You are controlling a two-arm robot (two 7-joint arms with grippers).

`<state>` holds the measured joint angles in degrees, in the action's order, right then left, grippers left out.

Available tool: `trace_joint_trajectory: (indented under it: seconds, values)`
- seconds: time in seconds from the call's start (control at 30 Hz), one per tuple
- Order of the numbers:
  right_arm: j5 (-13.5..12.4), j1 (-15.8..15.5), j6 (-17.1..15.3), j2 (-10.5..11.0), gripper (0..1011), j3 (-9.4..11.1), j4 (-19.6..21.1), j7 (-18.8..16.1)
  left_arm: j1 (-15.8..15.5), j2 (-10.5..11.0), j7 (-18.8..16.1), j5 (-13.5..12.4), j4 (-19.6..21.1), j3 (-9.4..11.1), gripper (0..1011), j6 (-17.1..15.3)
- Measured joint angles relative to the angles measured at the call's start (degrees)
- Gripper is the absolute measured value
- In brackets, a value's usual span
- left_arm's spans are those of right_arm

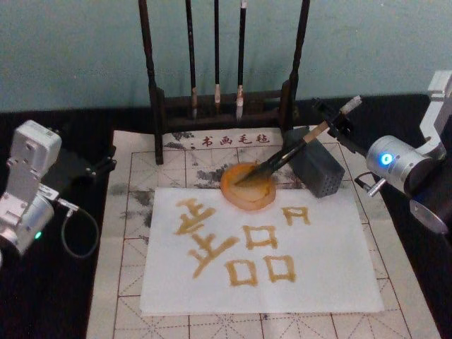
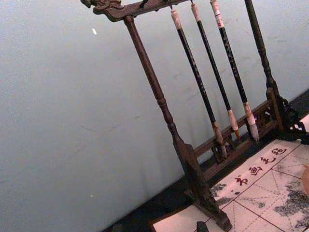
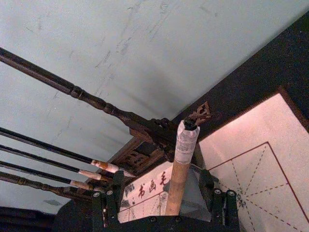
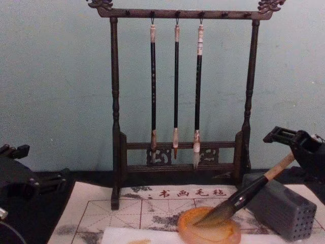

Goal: Pick up the brush from the inkstone, write on the paper, then place the brush back to its original position.

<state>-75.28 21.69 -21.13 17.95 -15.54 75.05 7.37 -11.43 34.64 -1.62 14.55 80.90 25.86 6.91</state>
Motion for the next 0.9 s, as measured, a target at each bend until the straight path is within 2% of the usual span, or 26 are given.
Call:
trace_joint_trajectory:
  seconds: [0.23,0.43,0.57,0.7,0.8,0.83,0.9]
  values:
    - [-0.2,-0.1,0.2,0.2,1000,-0.1,0.0,-0.1,0.0,0.0,0.0,0.0,0.0,0.0,1001,0.0]
    - [-1.4,-1.3,0.4,1.9,1000,-0.1,1.6,-0.7,0.0,0.0,0.0,0.0,0.0,0.0,1001,0.0]
    - [-2.5,-3.8,0.7,4.3,1000,0.3,4.7,-1.7,0.0,0.0,0.0,0.0,0.0,0.0,1001,0.0]
    - [-2.2,-6.6,1.8,7.1,1000,0.2,8.1,-3.7,0.0,0.0,0.0,0.0,0.0,0.0,1001,0.0]
    - [-0.6,-8.9,3.4,9.5,1000,-0.4,10.6,-6.2,0.0,0.0,0.0,0.0,0.0,0.0,1001,0.0]
    - [0.7,-10.0,4.4,11.0,1000,-0.9,11.8,-8.1,0.0,0.0,0.0,0.0,0.0,0.0,1001,0.0]
    - [2.2,-10.9,5.6,12.3,1000,-1.5,12.7,-10.2,0.0,0.0,0.0,0.0,0.0,0.0,1001,0.0]
